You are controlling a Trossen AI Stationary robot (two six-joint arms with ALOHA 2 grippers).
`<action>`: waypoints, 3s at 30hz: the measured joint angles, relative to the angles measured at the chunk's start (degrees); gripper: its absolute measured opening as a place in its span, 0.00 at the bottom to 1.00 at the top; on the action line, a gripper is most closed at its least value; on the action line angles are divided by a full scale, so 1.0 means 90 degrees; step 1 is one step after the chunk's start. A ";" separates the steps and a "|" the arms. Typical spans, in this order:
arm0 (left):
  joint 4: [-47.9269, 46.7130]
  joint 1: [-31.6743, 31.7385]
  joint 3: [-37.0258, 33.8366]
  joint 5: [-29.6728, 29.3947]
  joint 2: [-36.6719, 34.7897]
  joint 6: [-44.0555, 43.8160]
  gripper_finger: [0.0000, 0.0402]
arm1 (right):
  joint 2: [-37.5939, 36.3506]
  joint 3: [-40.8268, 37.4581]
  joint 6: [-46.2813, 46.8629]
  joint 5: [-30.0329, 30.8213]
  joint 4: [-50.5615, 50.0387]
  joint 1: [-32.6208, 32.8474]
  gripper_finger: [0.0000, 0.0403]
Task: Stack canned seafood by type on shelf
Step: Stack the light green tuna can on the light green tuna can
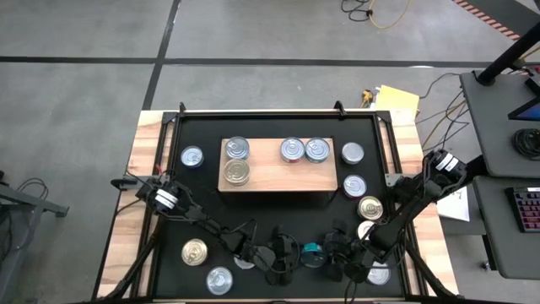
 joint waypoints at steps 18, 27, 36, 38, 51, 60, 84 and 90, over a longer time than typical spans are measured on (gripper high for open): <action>0.0074 0.0036 0.0123 0.0238 0.0328 0.0579 0.65 | 0.0019 0.0002 -0.1200 0.0009 0.0189 0.0015 0.32; 0.0128 0.0051 0.0287 0.0267 0.0475 0.0647 0.58 | 0.0016 0.0002 -0.1521 0.0016 0.0189 0.0015 0.32; 0.0149 0.0046 0.0287 0.0250 0.0475 0.0472 0.31 | 0.0016 -0.0012 -0.1738 -0.0031 0.0284 0.0015 0.40; 0.0146 0.0047 0.0287 0.0203 0.0475 0.0337 0.31 | 0.0015 -0.0015 -0.1548 -0.0059 0.0243 0.0010 0.43; 0.0777 0.0046 0.0274 0.0309 0.0456 0.0066 0.31 | -0.1128 -0.0022 -0.1585 -0.0055 0.0245 0.0057 0.55; 0.1463 -0.0021 -0.0382 0.0599 -0.0379 0.0525 0.31 | -0.2061 -0.0012 -0.2351 0.0944 0.0320 0.0791 0.57; 0.6236 -0.0071 -0.2749 0.0738 -0.0958 -0.4597 0.31 | 0.0377 0.2317 -0.9613 0.3235 0.0473 0.1234 0.51; 0.6123 -0.0114 -0.2749 0.0735 -0.0961 -0.5347 0.31 | 0.1272 0.2923 -1.1325 0.5007 0.0397 0.1126 0.54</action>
